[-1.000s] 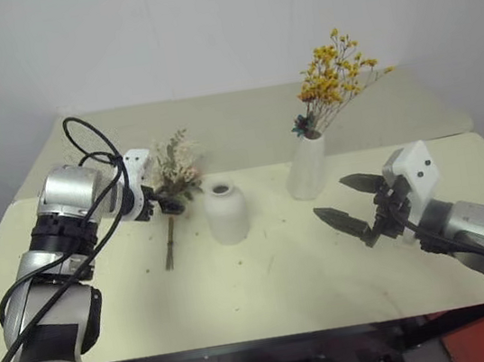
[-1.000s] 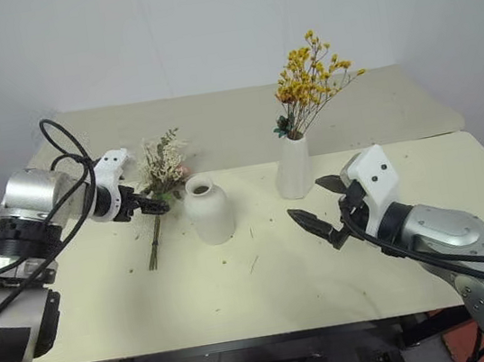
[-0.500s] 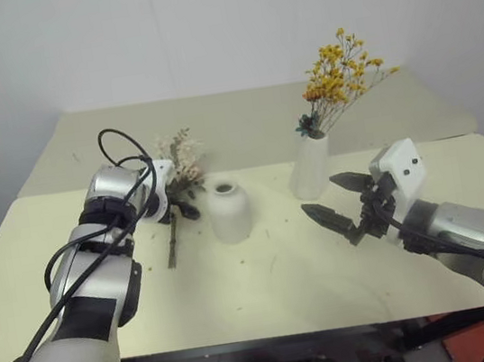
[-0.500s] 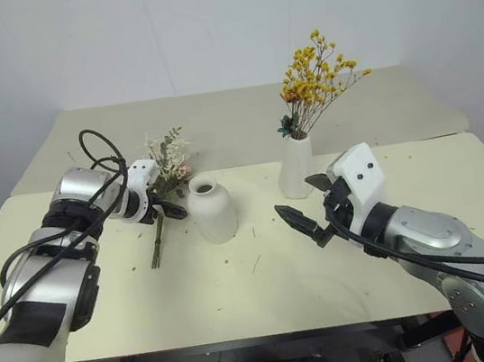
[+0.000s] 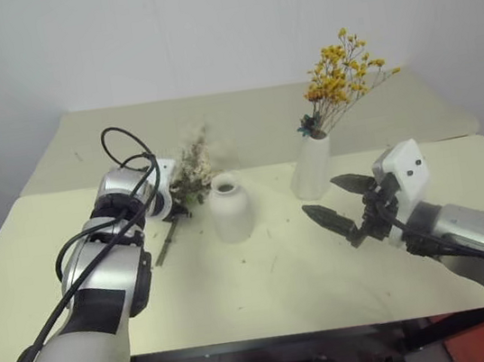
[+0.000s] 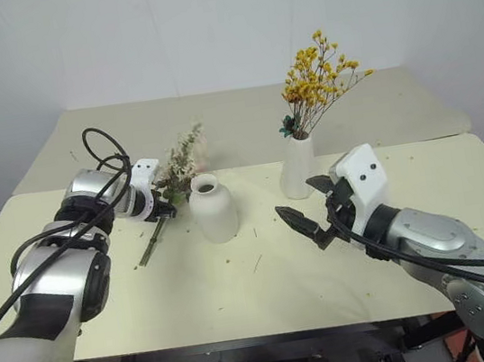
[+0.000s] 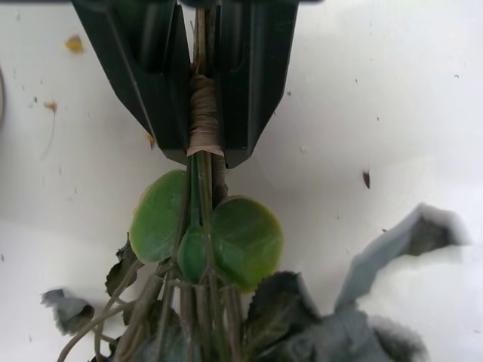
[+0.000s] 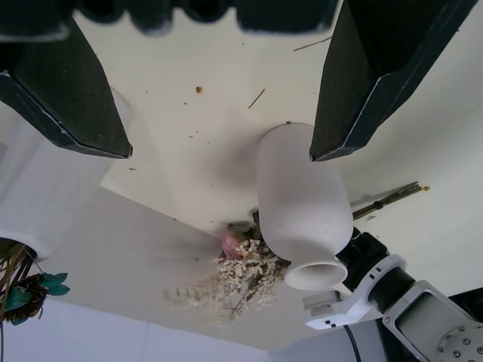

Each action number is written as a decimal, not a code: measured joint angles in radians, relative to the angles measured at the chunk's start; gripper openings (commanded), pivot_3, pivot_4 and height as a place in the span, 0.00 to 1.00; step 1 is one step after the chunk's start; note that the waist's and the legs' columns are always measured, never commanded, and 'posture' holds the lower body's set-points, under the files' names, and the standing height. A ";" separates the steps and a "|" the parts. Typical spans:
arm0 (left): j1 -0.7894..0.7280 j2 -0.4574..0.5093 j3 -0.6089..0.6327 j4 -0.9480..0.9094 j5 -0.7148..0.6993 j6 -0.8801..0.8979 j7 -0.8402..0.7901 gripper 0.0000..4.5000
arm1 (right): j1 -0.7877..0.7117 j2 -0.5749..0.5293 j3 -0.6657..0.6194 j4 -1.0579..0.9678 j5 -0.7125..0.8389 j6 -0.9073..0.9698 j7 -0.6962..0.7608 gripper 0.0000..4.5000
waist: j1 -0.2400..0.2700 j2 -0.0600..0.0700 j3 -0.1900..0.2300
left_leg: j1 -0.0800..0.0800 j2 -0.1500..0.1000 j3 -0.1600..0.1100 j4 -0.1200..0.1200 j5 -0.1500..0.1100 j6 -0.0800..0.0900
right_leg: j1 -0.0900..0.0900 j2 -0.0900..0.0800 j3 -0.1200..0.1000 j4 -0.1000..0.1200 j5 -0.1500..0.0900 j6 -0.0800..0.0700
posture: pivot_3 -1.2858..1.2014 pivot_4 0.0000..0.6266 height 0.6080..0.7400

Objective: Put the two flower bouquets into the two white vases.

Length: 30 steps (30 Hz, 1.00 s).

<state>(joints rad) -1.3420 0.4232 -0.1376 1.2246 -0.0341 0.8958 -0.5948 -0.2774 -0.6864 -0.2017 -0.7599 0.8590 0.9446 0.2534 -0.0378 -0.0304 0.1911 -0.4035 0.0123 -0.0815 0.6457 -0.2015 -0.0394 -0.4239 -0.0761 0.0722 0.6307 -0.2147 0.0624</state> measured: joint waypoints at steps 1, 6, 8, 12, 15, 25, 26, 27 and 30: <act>0.000 0.000 0.014 0.002 -0.002 0.000 0.013 0.03 | 0.001 0.000 -0.003 -0.001 0.005 0.000 -0.001 1.00 | 0.000 0.000 0.000 | 0.000 0.000 0.000 0.000 0.000 0.000 | 0.000 0.000 0.000 0.000 0.000 0.000 | 0.52 0.24 1.00; 0.001 0.009 0.171 -0.012 -0.056 -0.052 0.125 0.03 | 0.028 0.001 0.000 -0.031 0.008 0.001 -0.013 1.00 | -0.003 0.000 0.000 | -0.001 0.000 0.000 0.000 0.000 0.000 | -0.001 0.000 0.000 0.000 0.000 0.000 | 0.52 0.24 1.00; -0.002 0.027 0.263 -0.040 -0.117 -0.072 0.139 0.03 | 0.029 0.010 0.001 -0.038 0.008 0.000 -0.023 1.00 | -0.004 0.000 0.000 | 0.000 0.000 0.000 0.000 0.000 0.000 | -0.001 0.000 0.000 0.000 0.000 0.000 | 0.52 0.24 1.00; -0.038 0.067 0.447 -0.129 -0.253 -0.144 0.129 0.03 | 0.045 0.034 0.008 -0.043 0.002 0.000 -0.052 1.00 | -0.004 -0.001 0.000 | -0.001 0.000 0.000 0.000 0.000 0.000 | -0.001 0.000 0.000 0.000 0.001 -0.001 | 0.52 0.24 1.00; -0.053 0.064 0.479 -0.218 -0.288 -0.264 0.078 0.03 | 0.047 0.047 0.033 -0.044 -0.013 0.000 -0.060 1.00 | -0.001 -0.001 0.000 | 0.000 0.000 0.000 0.000 0.000 0.000 | 0.000 0.000 0.000 0.000 0.002 -0.003 | 0.52 0.24 1.00; 0.015 -0.020 0.532 -0.340 -0.472 -0.464 -0.335 0.03 | 0.046 0.093 0.038 -0.051 -0.051 -0.004 -0.097 1.00 | -0.011 0.000 0.000 | 0.000 0.000 0.000 0.000 0.000 0.000 | 0.000 0.000 0.000 0.000 0.003 -0.005 | 0.52 0.24 1.00; 0.019 -0.022 0.536 -0.336 -0.492 -0.457 -0.384 0.03 | 0.047 0.104 0.038 -0.052 -0.051 -0.005 -0.103 1.00 | -0.012 0.000 0.000 | 0.000 0.001 0.000 0.000 0.000 0.000 | 0.000 0.001 0.000 0.000 0.003 -0.005 | 0.52 0.24 1.00; 0.021 -0.023 0.539 -0.333 -0.510 -0.450 -0.422 0.03 | 0.047 0.113 0.038 -0.055 -0.051 -0.007 -0.105 1.00 | -0.012 0.000 0.000 | 0.000 0.001 0.000 0.000 0.000 0.000 | 0.000 0.001 0.000 0.001 0.003 -0.005 | 0.52 0.24 1.00; 0.032 -0.022 0.530 -0.334 -0.522 -0.444 -0.520 0.03 | 0.047 0.120 0.037 -0.057 -0.051 -0.010 -0.108 1.00 | -0.010 0.000 0.000 | 0.001 0.000 0.000 0.000 0.000 0.000 | 0.000 0.000 0.000 0.000 0.003 -0.005 | 0.52 0.24 1.00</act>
<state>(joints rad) -1.3103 0.4009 0.3924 0.8904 -0.5558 0.4518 -1.1146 -0.2304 -0.5666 -0.1645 -0.8168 0.8083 0.9348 0.1451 -0.0476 -0.0309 0.1914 -0.4029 0.0127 -0.0816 0.6458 -0.2012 -0.0398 -0.4236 -0.0757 0.0724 0.6311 -0.2114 0.0577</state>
